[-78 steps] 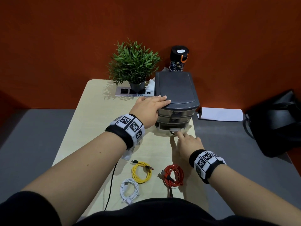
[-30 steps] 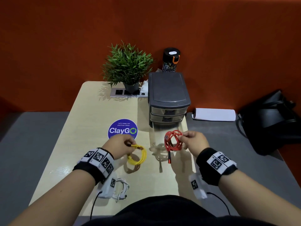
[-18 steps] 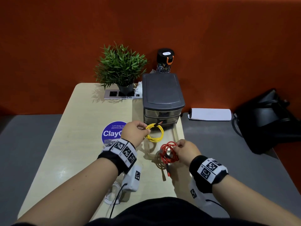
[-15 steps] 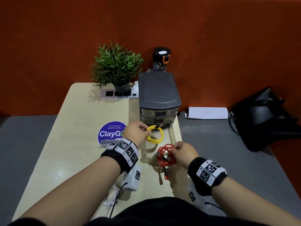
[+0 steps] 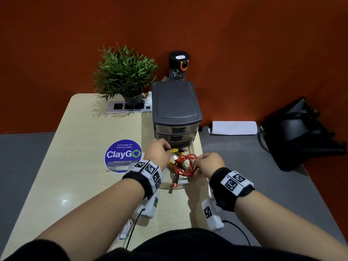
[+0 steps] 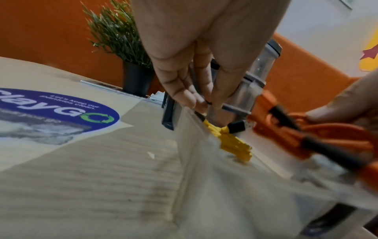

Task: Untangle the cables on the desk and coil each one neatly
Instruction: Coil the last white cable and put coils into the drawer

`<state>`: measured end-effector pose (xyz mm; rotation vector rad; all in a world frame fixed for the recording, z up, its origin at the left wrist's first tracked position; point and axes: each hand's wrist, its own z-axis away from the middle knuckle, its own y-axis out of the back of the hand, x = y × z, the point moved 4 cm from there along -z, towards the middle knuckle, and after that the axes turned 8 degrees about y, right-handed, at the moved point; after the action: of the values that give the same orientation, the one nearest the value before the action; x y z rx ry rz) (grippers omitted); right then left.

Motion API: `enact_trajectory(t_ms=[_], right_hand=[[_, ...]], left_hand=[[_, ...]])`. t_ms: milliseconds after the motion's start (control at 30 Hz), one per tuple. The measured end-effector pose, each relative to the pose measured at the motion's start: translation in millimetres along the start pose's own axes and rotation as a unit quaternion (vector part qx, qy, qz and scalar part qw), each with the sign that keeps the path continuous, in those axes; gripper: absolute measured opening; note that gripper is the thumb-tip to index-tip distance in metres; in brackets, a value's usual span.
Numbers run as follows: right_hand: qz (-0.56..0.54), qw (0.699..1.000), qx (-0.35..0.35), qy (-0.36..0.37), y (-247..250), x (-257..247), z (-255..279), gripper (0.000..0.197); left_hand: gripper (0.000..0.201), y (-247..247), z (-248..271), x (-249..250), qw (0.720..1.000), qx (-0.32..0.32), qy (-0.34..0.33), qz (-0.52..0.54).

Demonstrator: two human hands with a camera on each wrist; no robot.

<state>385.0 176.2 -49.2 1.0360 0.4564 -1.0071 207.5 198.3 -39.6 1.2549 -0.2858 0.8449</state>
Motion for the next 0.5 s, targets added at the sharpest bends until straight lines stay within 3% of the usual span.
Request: enact_trajectory(t_ms=[267,367,500], right_hand=[[0.007,0.999,0.040,0.003,-6.5,-9.1,-9.7,0.016],[0.039,0.998,0.045,0.012,-9.0,-7.6,-7.7,0.014],[0.244,0.965,0.029,0.086,-13.7,-11.7,-0.2,0.025]], left_hand=[[0.020,7.4,11.3,-13.4,0.999,-0.029,-0.016,-0.009],[0.033,5.6,16.5,-17.3,0.995,-0.048,-0.092,-0.007],[0.045,-7.3,22.0,-18.6,0.948,-0.090,-0.209,-0.222]])
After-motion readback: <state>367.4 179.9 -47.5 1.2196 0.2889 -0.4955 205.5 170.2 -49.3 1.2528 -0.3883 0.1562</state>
